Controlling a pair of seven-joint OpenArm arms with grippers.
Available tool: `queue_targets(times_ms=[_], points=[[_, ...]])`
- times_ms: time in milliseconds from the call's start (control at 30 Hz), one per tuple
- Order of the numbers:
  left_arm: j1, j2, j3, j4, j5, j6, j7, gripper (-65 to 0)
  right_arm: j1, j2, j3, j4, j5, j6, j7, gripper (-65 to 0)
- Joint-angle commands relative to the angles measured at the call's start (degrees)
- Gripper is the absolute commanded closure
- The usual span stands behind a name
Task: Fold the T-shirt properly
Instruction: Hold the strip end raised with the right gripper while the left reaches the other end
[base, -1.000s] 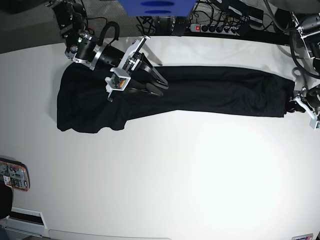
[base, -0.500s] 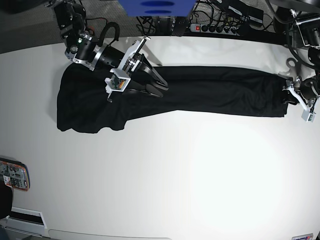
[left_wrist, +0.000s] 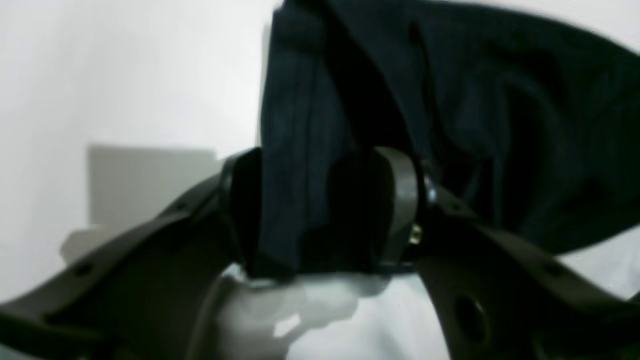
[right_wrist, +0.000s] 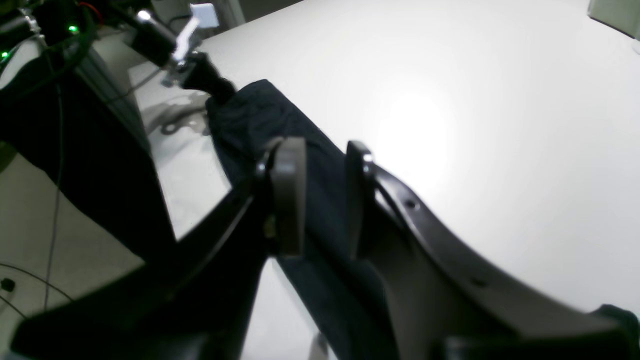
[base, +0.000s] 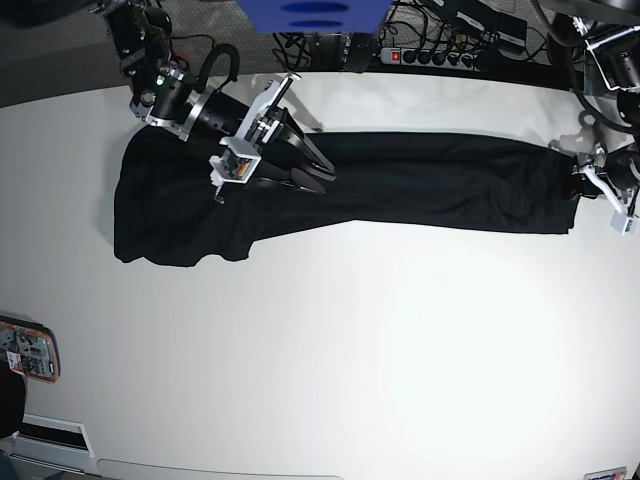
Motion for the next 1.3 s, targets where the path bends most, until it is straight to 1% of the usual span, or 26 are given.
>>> queue_targets(times_ms=[0,167,233,267,300,433,533,600,700,767,867,933,1000,1067,1133,1167,1267], points=[[0.8,-0.7,0.2,-0.5,4.7,1.1,4.3,-32.8,0.2,0.3,0.1,1.1,1.3,0.4,1.8,-13.6],[0.8,-2.1,-0.3,-0.4,4.8,1.1,4.1,-32.6,0.2,0.3,-0.2,1.1,1.3,0.4,1.8,-13.6],[1.1,-4.3,-2.0,1.1,4.8,1.1,4.4,-32.8,0.1,0.3,-0.3,1.1,1.3,0.4,1.8,-13.6],[1.9,-4.4,-2.8,2.3,4.8,1.1,4.5,-33.1,-0.2,0.3,-0.3,1.1,1.3,0.4,1.7,-13.6],[3.3,-4.7,-3.8,4.0,4.8,1.1,4.3,-33.1,-0.4,0.3,-0.3,1.1,1.3,0.4,1.7,-13.6],[9.5,-4.4,-8.4,16.9,4.5,1.1,4.4,-33.2,-0.6,0.3,-0.3,1.0,1.3,0.4,1.7,-13.6],[11.0,-4.3,-9.5,20.4,4.4,1.1,4.5,-33.5,-0.4,0.3,-0.3,1.0,1.3,0.4,1.7,-13.6],[10.9,-4.3,-9.8,20.3,4.3,1.1,5.5,-35.9,-0.4,0.3,-0.3,1.0,1.3,0.4,1.7,-13.6],[10.8,-4.3,-9.9,20.3,2.7,1.1,6.2,-43.0,-0.6,0.3,-0.3,1.0,1.3,0.4,1.7,-13.6],[10.8,-4.7,-9.9,20.2,1.4,1.1,6.2,-46.6,-0.6,0.3,-0.3,1.0,1.3,0.4,1.7,-13.6],[10.8,-4.8,-9.9,20.1,1.4,1.1,6.1,-49.1,-0.6,0.4,-0.3,1.0,1.3,0.4,1.7,-13.6],[10.8,-4.8,-9.7,18.7,1.3,1.1,5.7,-49.0,-0.6,0.4,-0.3,1.0,1.3,0.4,1.7,-13.6],[9.0,-6.0,-9.4,15.9,1.3,1.1,5.6,-49.0,-0.7,0.4,-0.3,1.0,1.3,0.4,1.7,-13.6],[7.1,-6.4,-9.4,11.2,1.4,1.1,5.6,-49.0,-0.7,0.4,-0.3,1.0,1.3,0.4,1.7,-13.6],[5.0,-7.9,-9.0,5.3,1.6,1.1,5.6,-49.0,-0.7,0.4,-0.3,1.0,1.3,0.4,1.7,-13.6],[3.8,-8.5,-7.8,2.9,2.4,1.1,4.8,-49.0,-0.7,0.4,-0.4,1.0,1.3,0.4,1.7,-13.6],[-0.9,-9.7,-1.8,-4.0,5.9,1.1,-0.1,-48.9,-0.7,0.4,-0.4,1.0,1.2,0.5,1.7,-13.6]])
